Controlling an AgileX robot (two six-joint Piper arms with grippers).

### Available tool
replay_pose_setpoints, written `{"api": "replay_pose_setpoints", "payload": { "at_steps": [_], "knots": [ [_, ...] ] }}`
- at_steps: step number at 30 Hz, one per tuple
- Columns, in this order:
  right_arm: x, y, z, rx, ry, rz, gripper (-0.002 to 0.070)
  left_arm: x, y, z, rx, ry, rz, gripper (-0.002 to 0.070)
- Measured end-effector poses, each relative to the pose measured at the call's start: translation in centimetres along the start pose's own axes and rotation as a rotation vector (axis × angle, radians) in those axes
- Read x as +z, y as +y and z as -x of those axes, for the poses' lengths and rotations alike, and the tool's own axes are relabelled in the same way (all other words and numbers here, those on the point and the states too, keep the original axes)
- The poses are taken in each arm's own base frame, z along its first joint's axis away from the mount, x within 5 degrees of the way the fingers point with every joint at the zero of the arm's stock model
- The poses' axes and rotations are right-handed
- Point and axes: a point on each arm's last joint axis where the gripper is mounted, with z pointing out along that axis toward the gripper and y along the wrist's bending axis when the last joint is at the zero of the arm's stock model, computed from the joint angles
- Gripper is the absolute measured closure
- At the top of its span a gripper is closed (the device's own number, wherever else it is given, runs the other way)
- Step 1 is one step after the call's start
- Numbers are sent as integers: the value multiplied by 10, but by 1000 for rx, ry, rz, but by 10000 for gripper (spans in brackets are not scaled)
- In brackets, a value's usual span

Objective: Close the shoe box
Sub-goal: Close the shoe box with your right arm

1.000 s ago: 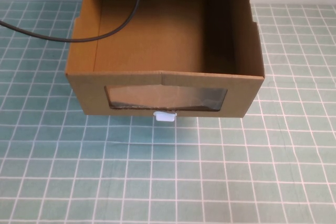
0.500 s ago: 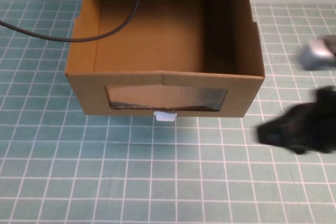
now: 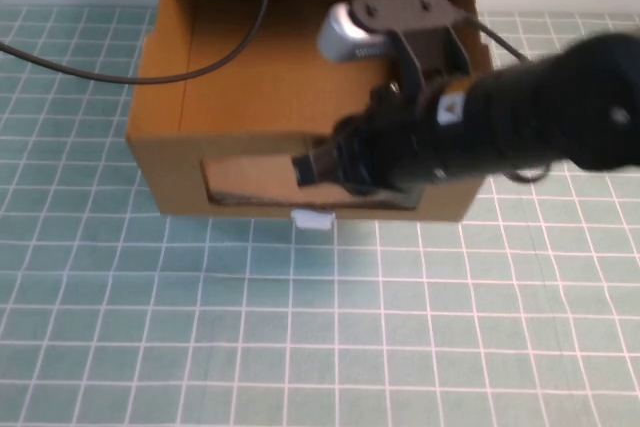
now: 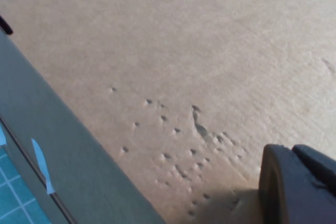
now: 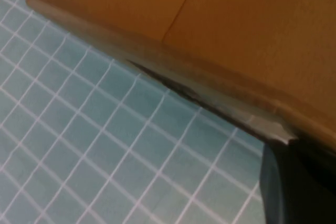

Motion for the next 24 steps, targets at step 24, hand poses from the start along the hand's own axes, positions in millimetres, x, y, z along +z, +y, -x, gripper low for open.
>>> {"api": "replay_pose_setpoints", "payload": {
  "at_steps": [24],
  "knots": [
    [33, -60, 97, 42, -150, -89, 687, 0, 0, 0, 0, -1, 1, 680]
  ]
}}
